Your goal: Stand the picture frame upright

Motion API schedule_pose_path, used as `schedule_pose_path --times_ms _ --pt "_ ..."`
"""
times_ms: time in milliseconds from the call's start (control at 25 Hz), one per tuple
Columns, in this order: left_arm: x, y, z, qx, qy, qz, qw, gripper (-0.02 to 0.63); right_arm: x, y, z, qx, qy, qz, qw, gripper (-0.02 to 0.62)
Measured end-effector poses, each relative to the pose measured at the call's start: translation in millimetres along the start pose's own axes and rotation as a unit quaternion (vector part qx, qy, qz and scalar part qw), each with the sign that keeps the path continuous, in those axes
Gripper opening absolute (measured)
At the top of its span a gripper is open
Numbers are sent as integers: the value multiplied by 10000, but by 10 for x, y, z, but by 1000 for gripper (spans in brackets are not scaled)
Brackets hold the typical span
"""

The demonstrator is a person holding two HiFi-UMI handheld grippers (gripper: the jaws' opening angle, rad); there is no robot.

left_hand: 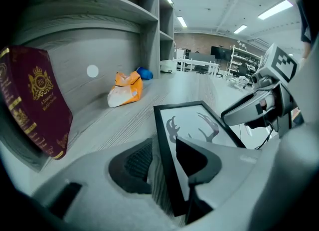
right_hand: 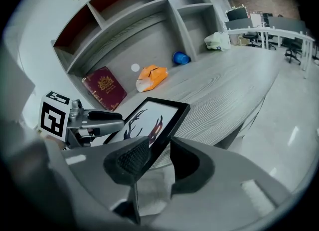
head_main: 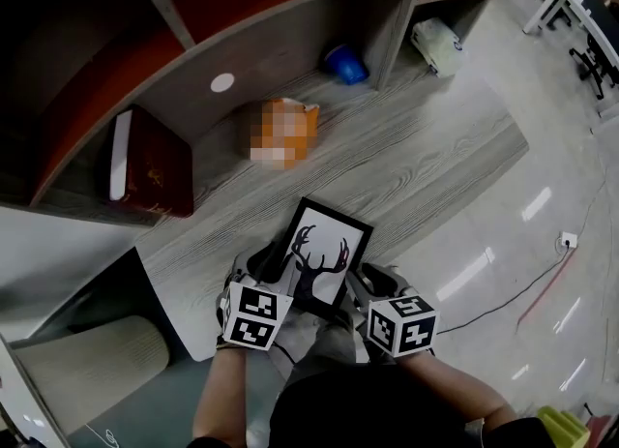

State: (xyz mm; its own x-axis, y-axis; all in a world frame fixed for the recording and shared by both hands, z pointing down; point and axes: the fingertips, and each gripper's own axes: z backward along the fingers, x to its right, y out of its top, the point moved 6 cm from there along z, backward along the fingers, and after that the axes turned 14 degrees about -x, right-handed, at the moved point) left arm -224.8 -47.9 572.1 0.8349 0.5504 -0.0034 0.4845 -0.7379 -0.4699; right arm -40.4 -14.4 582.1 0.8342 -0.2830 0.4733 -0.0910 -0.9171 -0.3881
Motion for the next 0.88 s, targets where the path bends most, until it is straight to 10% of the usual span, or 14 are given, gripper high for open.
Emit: schedule_pose_path --times_ms 880 --pt "-33 -2 -138 -107 -880 539 9946 147 -2 75 -103 -98 -259 -664 9974 152"
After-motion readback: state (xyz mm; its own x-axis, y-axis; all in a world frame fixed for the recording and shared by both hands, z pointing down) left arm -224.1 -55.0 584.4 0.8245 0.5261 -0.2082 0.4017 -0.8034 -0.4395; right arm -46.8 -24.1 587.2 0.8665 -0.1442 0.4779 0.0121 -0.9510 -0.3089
